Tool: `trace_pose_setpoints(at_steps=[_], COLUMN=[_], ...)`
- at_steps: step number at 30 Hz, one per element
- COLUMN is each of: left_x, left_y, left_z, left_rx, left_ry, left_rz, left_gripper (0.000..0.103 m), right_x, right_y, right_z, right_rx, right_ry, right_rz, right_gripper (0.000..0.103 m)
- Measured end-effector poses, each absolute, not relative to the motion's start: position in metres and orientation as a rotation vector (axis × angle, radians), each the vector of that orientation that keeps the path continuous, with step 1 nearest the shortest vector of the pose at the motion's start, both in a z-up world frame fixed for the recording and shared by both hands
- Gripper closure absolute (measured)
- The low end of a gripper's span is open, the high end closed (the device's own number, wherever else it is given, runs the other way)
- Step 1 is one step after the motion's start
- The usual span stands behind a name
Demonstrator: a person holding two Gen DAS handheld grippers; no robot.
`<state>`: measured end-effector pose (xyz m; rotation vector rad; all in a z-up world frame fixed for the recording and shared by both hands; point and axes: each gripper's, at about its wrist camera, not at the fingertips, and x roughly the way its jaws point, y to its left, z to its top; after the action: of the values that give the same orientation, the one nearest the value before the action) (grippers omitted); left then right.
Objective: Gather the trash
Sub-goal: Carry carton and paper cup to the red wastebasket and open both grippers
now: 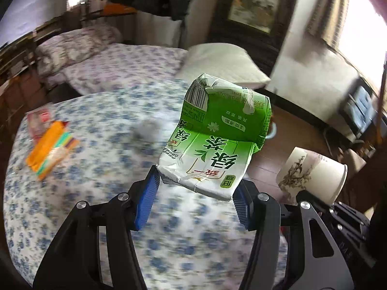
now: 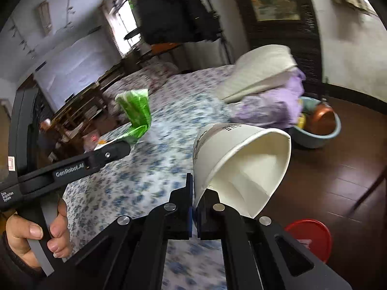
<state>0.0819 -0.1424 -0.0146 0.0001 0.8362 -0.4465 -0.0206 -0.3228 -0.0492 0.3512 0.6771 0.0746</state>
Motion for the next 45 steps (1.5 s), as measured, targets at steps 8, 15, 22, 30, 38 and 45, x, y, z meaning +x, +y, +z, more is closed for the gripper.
trace_pose_setpoints(at_steps=[8, 15, 22, 30, 38, 45], left_x=[0.050, 0.018, 0.002, 0.007, 0.012, 0.017], left_y=[-0.223, -0.292, -0.356, -0.386, -0.399, -0.405], left_z=[-0.025, -0.049, -0.096, -0.150, -0.179, -0.189], left_rx=[0.070, 0.130, 0.206, 0.209, 0.204, 0.162], left_ry=[0.888, 0.990, 1.144, 1.327, 1.429, 1.484], left_rz=[-0.655, -0.831, -0.890, -0.871, -0.852, -0.848], left_gripper=[0.047, 0.047, 0.047, 0.047, 0.046, 0.036], right_x=[-0.065, -0.095, -0.103, -0.106, -0.102, -0.095], right_y=[-0.393, -0.453, -0.482, -0.496, -0.495, -0.500], right_z=[-0.070, -0.133, -0.179, -0.234, -0.260, -0.266], right_rx=[0.339, 0.395, 0.486, 0.622, 0.670, 0.667], right_ry=[0.697, 0.834, 0.896, 0.973, 0.993, 0.994], right_rz=[-0.068, -0.177, -0.193, -0.194, -0.185, -0.219], right_gripper=[0.100, 0.100, 0.100, 0.100, 0.100, 0.082])
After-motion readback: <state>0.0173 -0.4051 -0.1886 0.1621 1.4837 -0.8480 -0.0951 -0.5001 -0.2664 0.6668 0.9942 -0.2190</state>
